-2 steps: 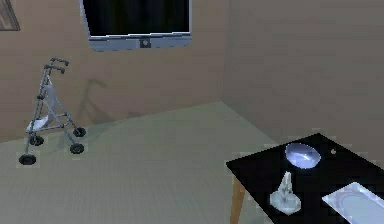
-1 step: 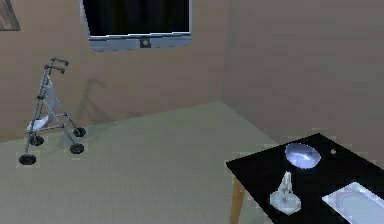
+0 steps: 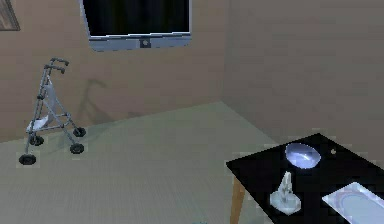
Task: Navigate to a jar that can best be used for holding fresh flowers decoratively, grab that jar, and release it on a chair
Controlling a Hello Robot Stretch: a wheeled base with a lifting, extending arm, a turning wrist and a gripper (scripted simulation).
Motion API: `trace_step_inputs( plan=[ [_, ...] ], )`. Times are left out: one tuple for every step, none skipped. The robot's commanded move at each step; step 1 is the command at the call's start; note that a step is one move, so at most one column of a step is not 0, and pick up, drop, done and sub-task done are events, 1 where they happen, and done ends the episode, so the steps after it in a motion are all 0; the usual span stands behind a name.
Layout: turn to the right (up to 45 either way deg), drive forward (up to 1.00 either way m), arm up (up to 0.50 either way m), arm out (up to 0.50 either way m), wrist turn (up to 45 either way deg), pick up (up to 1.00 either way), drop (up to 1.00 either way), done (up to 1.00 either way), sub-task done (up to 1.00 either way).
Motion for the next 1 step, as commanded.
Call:
trace_step_inputs(
  plan=[
    [-45.0,0.0,0.0,0.0,0.0,0.0,0.0,0.0,0.0]
  ],
)
